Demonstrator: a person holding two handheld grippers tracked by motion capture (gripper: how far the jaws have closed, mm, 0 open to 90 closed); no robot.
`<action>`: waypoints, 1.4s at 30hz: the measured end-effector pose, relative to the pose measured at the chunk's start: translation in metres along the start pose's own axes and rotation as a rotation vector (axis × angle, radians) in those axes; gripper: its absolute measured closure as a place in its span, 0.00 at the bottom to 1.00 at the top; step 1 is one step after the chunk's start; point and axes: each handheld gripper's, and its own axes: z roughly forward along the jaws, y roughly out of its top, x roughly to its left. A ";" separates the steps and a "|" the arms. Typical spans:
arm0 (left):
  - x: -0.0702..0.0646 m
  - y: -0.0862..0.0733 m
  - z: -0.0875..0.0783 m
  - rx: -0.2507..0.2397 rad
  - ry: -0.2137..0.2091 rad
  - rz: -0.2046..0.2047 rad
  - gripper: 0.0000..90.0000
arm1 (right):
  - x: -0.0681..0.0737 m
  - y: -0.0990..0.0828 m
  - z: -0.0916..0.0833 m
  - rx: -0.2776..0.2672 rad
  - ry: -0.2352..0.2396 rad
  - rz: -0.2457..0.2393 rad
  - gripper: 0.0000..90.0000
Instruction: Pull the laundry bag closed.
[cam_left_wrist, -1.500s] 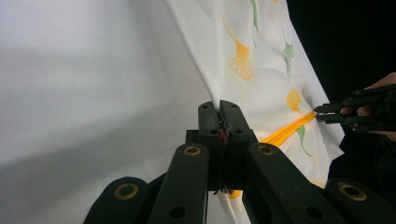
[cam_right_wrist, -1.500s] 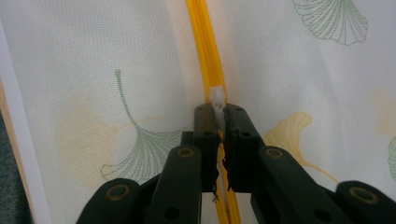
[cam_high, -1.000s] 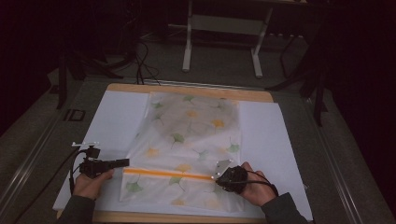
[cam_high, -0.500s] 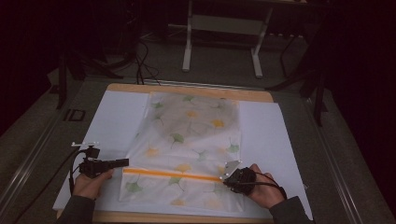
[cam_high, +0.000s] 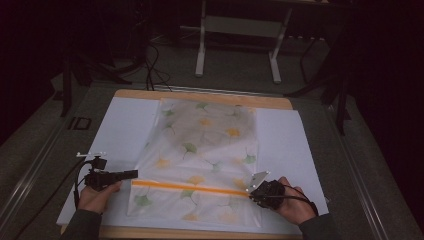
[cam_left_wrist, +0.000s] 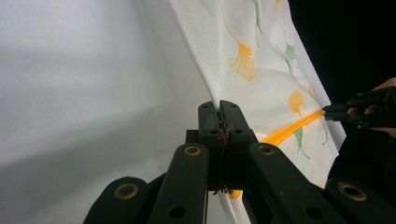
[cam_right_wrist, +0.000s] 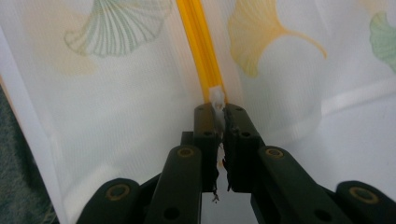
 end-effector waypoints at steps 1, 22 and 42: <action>0.000 0.000 0.000 0.001 -0.001 0.001 0.99 | -0.001 -0.002 -0.001 0.000 -0.002 0.002 0.94; -0.003 0.000 0.001 0.008 0.006 0.018 0.98 | -0.003 -0.013 0.000 -0.029 0.015 0.047 0.81; -0.007 -0.002 -0.017 -0.100 0.138 0.114 0.82 | -0.010 -0.029 0.000 -0.279 -0.008 0.257 0.65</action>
